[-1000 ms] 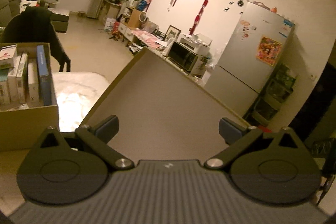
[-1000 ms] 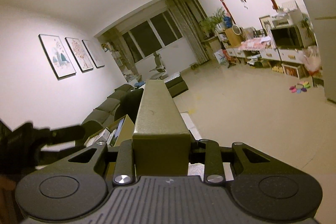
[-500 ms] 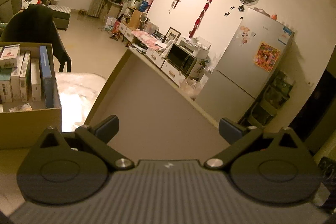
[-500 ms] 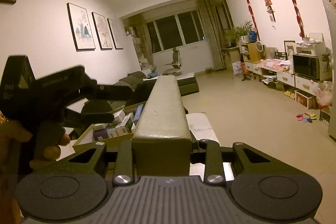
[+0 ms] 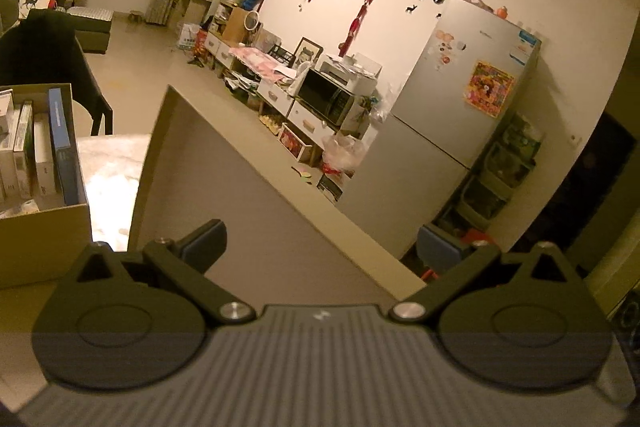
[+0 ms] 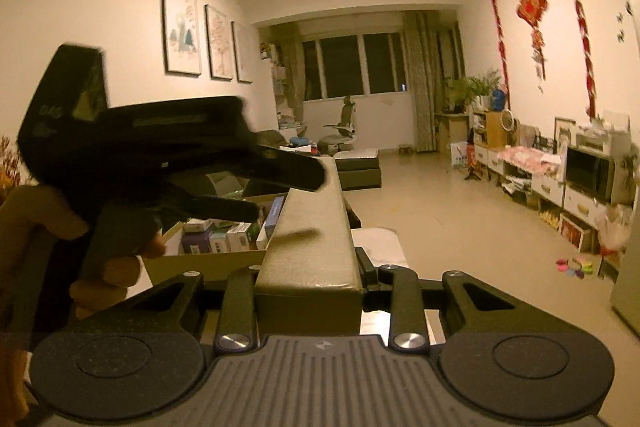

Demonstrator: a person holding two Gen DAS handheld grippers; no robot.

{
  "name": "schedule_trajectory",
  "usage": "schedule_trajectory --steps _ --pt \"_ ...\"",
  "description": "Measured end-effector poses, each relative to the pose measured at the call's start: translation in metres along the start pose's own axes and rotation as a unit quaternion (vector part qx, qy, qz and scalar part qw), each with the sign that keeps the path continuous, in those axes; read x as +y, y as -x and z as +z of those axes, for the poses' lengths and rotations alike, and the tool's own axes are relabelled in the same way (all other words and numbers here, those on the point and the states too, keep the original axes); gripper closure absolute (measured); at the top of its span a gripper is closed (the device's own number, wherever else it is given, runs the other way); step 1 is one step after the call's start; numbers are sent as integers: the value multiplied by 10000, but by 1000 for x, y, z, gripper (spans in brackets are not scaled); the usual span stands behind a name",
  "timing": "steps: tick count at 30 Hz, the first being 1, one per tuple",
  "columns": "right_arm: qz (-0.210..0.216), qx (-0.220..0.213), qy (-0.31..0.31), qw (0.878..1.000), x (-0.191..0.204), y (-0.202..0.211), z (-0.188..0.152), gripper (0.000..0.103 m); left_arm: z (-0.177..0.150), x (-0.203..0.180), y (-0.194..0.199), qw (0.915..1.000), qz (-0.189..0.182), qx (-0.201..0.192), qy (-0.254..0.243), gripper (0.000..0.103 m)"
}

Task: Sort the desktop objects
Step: 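Grasp the opposite lid rim with the left gripper while the right gripper holds the lid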

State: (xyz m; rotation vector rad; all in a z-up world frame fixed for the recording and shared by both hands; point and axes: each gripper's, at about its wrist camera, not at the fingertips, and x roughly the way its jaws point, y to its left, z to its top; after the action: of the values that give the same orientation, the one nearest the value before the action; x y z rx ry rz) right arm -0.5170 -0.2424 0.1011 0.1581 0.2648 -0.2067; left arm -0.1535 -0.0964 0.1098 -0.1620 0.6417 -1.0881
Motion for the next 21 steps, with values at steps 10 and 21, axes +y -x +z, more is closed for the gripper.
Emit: schedule_trajectory --steps 10,21 --pt "44 -16 817 9966 40 -4 -2 70 -1 13 15 9998 -2 7 216 18" --pt "380 8 1432 9890 83 -5 -7 65 -7 24 37 9993 93 65 363 46"
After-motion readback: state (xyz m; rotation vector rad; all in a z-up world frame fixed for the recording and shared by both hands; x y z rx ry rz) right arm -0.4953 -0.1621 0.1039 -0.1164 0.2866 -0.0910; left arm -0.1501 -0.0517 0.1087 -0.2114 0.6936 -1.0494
